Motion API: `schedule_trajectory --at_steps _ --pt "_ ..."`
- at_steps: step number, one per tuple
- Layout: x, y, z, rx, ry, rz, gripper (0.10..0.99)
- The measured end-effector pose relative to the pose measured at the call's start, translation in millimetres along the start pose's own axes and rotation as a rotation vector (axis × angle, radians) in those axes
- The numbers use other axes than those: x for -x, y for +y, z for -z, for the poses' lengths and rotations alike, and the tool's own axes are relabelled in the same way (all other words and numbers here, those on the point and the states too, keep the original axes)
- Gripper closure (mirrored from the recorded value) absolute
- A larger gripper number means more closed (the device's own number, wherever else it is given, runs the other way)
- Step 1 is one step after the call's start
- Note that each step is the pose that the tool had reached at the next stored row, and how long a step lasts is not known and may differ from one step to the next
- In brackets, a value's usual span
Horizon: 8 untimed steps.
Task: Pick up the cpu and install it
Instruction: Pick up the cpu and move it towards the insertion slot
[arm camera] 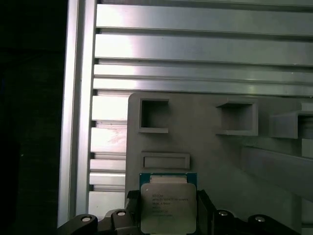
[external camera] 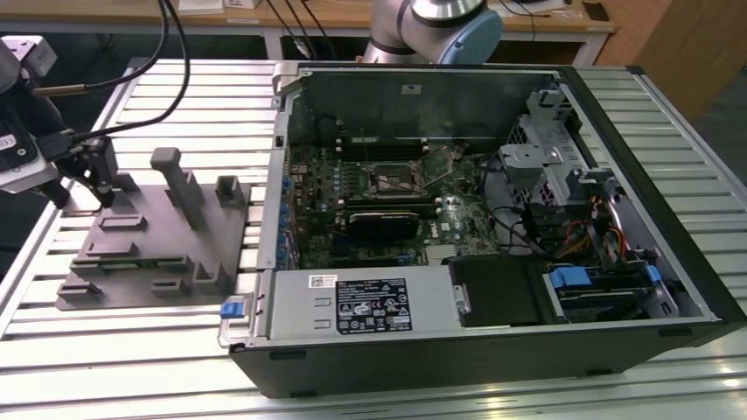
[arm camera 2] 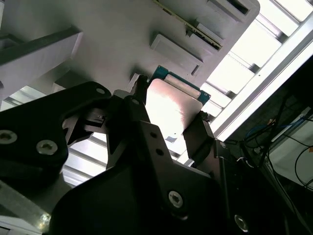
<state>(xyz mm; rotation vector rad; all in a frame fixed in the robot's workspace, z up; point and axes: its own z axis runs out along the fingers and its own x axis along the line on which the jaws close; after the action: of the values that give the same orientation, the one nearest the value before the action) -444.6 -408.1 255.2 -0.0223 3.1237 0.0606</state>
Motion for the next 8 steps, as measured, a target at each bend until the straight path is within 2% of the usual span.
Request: schedule_trajectory --at_steps 8 --pt "0.1 0.2 4.4 0.000 0.0001 0.000 0.541"
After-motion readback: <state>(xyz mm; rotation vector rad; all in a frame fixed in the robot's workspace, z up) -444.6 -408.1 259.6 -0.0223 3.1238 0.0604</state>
